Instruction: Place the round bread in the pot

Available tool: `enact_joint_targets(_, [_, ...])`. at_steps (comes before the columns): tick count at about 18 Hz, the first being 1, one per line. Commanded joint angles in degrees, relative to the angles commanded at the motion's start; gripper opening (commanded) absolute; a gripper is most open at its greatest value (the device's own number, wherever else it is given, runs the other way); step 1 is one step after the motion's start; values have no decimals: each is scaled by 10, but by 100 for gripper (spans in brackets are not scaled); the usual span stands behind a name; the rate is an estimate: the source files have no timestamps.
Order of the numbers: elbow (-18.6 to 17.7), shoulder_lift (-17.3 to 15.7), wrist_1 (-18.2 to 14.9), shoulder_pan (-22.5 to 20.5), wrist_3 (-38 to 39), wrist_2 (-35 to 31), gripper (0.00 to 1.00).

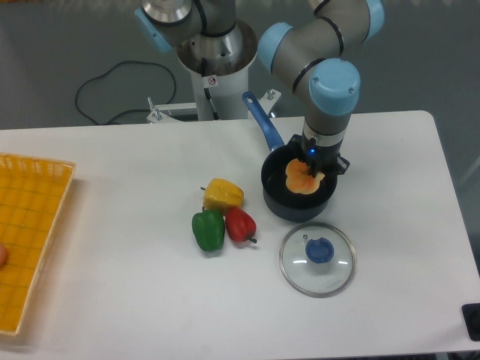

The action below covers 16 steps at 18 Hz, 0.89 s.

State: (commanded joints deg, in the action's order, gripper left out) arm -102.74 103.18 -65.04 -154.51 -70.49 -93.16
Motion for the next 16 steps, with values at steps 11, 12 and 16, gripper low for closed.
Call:
enact_joint_targets(11, [-5, 16, 19, 6, 1, 0, 73])
enact_joint_targets(12, [-4, 16, 19, 5, 1, 0, 73])
enact_joint_targets(16, [4, 15, 19, 4, 0, 1, 100])
